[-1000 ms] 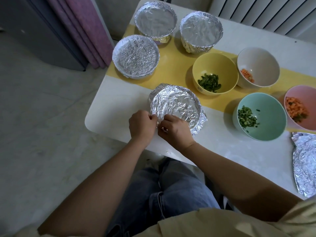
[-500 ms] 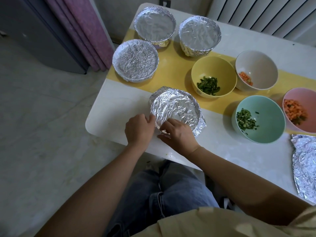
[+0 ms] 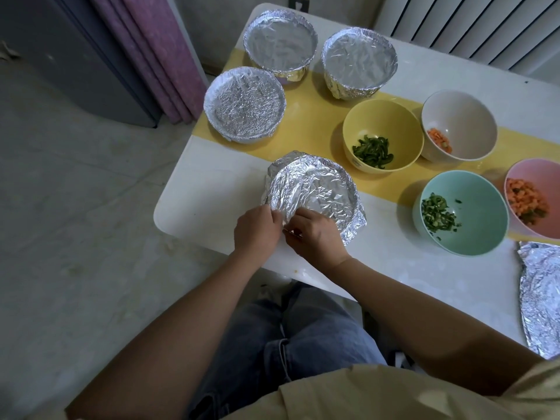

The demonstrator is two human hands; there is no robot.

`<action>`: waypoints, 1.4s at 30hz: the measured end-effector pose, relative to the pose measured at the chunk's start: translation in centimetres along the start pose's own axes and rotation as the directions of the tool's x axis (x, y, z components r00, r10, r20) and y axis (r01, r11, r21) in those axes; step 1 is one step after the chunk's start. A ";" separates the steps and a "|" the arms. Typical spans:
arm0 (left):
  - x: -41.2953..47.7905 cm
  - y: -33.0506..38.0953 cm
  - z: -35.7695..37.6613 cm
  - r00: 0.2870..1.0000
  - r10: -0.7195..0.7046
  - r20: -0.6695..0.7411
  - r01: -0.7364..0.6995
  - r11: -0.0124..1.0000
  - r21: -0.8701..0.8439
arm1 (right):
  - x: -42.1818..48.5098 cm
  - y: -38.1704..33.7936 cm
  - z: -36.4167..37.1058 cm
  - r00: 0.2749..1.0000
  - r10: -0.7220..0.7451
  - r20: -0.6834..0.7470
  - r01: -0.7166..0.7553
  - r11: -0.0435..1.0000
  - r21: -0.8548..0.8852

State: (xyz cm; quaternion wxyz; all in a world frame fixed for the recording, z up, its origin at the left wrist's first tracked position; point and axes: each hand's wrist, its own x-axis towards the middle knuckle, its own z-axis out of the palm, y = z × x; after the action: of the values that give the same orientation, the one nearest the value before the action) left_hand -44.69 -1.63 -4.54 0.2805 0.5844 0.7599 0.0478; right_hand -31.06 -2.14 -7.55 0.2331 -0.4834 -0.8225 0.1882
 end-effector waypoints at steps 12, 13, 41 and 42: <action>0.6 -0.1 -0.4 0.998 -0.035 0.060 0.037 0.999 -0.027 | 0.0 -0.2 0.1 1.000 -0.021 0.015 0.020 1.000 0.018; 0.6 -0.2 -0.5 0.998 -0.036 0.054 0.038 0.998 -0.040 | 0.0 -0.1 -0.1 0.999 -0.027 0.026 0.027 0.999 0.019; 0.6 -0.6 -0.2 0.989 0.037 -0.146 -0.034 0.999 0.022 | 1.3 -1.4 0.8 0.998 0.059 -0.034 -0.059 0.998 0.009; 0.6 -0.6 -0.3 0.989 0.033 -0.147 -0.029 0.999 0.026 | 1.3 -1.4 0.7 0.998 0.046 -0.032 -0.046 0.999 0.000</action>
State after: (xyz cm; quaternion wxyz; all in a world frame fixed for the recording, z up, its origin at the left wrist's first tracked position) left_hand -45.45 -1.14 -4.75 0.2158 0.5943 0.7699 0.0863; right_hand -32.99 -1.70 -7.17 0.2416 -0.5055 -0.8074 0.1853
